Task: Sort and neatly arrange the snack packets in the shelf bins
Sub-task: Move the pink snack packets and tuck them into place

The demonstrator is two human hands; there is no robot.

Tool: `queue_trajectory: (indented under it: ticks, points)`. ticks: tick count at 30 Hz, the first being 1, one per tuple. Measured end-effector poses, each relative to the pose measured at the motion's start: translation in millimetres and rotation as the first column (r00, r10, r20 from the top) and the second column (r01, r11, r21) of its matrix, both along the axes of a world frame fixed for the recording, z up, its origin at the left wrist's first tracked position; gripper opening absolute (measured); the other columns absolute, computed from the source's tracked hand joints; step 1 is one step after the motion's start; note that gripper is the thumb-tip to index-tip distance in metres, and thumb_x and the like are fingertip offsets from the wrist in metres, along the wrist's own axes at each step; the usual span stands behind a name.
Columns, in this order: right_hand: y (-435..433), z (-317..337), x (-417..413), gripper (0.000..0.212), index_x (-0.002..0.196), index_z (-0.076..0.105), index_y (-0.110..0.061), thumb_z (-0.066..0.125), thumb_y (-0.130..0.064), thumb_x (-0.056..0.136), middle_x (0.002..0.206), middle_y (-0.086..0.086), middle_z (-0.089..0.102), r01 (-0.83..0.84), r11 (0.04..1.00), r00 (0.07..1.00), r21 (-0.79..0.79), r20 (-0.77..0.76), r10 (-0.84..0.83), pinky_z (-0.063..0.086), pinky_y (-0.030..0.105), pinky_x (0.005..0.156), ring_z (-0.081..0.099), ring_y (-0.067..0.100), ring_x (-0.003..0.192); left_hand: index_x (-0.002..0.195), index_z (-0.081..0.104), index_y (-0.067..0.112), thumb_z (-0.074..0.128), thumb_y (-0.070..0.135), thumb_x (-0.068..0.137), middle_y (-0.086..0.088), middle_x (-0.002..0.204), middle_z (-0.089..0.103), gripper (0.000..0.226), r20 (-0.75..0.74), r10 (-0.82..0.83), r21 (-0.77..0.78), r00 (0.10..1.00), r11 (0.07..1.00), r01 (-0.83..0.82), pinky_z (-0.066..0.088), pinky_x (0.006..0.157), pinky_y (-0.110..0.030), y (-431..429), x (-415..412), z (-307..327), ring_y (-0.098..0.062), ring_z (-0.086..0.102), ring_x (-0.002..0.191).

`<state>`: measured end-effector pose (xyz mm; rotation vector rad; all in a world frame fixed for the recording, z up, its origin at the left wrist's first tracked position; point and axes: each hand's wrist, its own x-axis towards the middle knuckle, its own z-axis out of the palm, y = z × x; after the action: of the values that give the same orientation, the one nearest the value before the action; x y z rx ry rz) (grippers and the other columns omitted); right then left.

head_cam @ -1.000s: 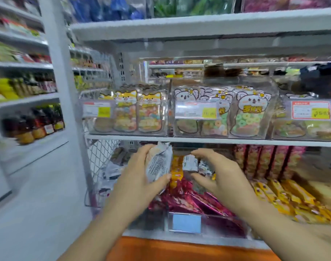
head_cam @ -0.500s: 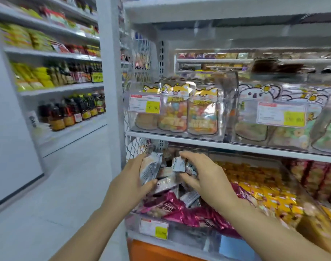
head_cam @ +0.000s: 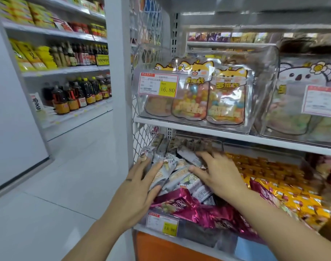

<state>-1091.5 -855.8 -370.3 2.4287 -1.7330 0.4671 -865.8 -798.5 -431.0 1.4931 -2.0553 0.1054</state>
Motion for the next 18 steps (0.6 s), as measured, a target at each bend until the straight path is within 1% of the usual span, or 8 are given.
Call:
queue_trajectory:
  ticks: [2,4,5,8,11,13,15,18]
  points:
    - [12,7,-4,0.054,0.134,0.046,-0.030,0.039,-0.060,0.089,0.128,-0.003,0.050,-0.120,0.992,0.986,-0.042,0.114,0.124,0.035,0.034,0.100,0.043,0.019,0.120,0.138,-0.021,0.047,-0.013,0.071,0.081,0.010,0.157,-0.006,0.062,0.030,0.007,0.032,1.000,0.999,-0.008,0.010,0.111,-0.026,2,1,-1,-0.007,-0.009,0.141]
    - [33,19,-7,0.054,0.131,0.049,-0.032,0.039,-0.061,0.086,0.126,-0.012,0.047,-0.261,0.963,0.943,-0.067,0.196,0.269,0.033,0.026,0.101,0.039,0.008,0.119,0.136,-0.025,0.045,-0.009,0.069,0.082,0.013,0.154,-0.017,0.061,0.031,0.007,0.045,0.999,0.999,-0.008,0.008,0.109,-0.024,4,0,2,-0.003,-0.016,0.138]
    - [46,25,-7,0.058,0.132,0.046,-0.036,0.037,-0.065,0.082,0.128,-0.017,0.043,-0.333,0.943,0.923,-0.014,0.197,0.329,0.031,0.021,0.101,0.035,0.000,0.118,0.136,-0.025,0.044,-0.004,0.065,0.084,0.012,0.153,-0.020,0.060,0.023,0.007,0.050,1.000,0.999,-0.008,0.010,0.108,-0.024,5,0,2,-0.002,-0.017,0.137]
    - [78,28,-5,0.072,0.142,0.014,-0.051,0.041,-0.072,0.079,0.138,-0.025,0.026,-0.445,0.866,0.888,0.226,-0.015,0.460,0.030,0.015,0.098,0.032,-0.006,0.117,0.137,-0.024,0.047,0.002,0.057,0.088,0.009,0.155,-0.020,0.057,0.011,0.011,0.061,1.000,0.998,-0.012,0.009,0.110,-0.025,5,-1,-2,-0.004,-0.013,0.139]
    - [89,11,-3,0.079,0.142,-0.006,-0.051,0.051,-0.055,0.088,0.154,-0.005,0.015,-0.436,0.864,0.822,0.251,-0.279,0.496,0.035,0.032,0.102,0.039,0.019,0.127,0.140,-0.015,0.053,0.009,0.054,0.094,0.012,0.155,-0.007,0.053,0.017,-0.012,0.039,1.000,0.999,0.011,0.003,0.112,-0.029,1,2,-10,-0.008,-0.005,0.142]
    - [83,-4,-2,0.075,0.142,-0.002,-0.049,0.053,-0.036,0.093,0.151,0.008,0.023,-0.441,0.885,0.819,0.151,-0.336,0.465,0.049,0.039,0.089,0.052,0.028,0.114,0.144,-0.004,0.052,0.015,0.051,0.096,0.009,0.154,0.005,0.051,0.012,-0.029,0.026,0.999,0.999,0.029,0.006,0.112,-0.034,0,5,-12,-0.009,0.002,0.141]
    - [78,-11,-2,0.076,0.139,0.013,-0.045,0.064,-0.026,0.086,0.137,0.011,0.045,-0.451,0.888,0.829,0.092,-0.325,0.455,0.056,0.037,0.060,0.064,0.026,0.084,0.145,-0.003,0.050,0.017,0.051,0.096,0.006,0.156,0.007,0.053,0.016,-0.038,0.025,0.999,0.999,0.038,0.009,0.113,-0.035,3,6,-13,-0.012,0.001,0.143]
    - [74,-10,-4,0.069,0.129,0.037,-0.040,0.076,-0.031,0.072,0.104,0.000,0.061,-0.440,0.897,0.844,0.044,-0.320,0.430,0.042,0.023,0.037,0.057,0.012,0.050,0.140,-0.019,0.051,0.004,0.059,0.091,0.013,0.156,-0.014,0.055,0.038,-0.027,0.073,0.999,0.997,0.024,0.000,0.115,-0.029,9,3,-14,-0.008,-0.018,0.142]
